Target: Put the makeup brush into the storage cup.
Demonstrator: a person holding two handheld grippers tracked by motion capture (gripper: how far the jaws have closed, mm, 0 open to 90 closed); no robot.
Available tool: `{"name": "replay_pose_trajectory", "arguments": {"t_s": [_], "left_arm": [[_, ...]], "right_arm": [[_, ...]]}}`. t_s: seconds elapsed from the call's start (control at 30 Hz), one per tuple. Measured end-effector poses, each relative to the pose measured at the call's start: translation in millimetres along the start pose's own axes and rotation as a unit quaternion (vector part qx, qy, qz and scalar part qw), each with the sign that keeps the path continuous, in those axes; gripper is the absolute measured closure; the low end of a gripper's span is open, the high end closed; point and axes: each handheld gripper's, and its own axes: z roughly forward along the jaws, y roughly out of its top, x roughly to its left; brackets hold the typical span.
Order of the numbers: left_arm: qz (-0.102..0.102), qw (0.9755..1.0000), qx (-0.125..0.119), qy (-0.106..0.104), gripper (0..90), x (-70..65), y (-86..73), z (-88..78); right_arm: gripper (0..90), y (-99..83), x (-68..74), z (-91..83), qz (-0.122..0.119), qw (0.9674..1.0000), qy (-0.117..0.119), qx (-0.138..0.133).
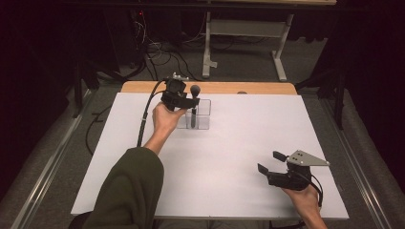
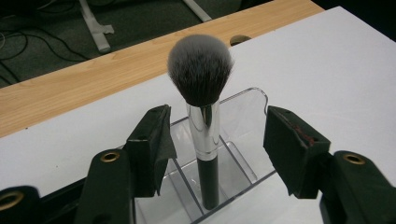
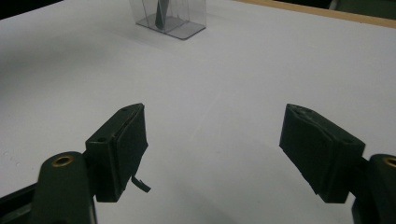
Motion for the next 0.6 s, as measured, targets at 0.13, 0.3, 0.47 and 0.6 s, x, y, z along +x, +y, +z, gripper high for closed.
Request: {"name": "replay_pose_trajectory", "arguments": {"t_s": [0.13,0.3,0.47,0.6], "left_arm": [[0.002,1.0,-0.005,-0.001,40.9,-0.5,-0.2,-4.6],[0.006,0.9999,-0.014,0.0,41.0,-1.5,-0.5,-9.7],[0.007,0.9997,-0.021,-0.005,41.0,-2.9,-1.7,-13.5],[0.011,0.9997,-0.021,-0.008,40.9,-4.2,-1.6,-15.8]], "right_arm": [[24.7,0.0,0.5,0.2,-0.001,1.0,-0.001,0.001],[24.7,0.0,0.0,0.3,0.001,1.0,-0.001,0.001],[24.7,-0.1,0.3,0.4,-0.002,1.0,-0.001,0.001],[24.7,-0.2,0.3,0.7,0.0,1.0,-0.001,0.002]]}}
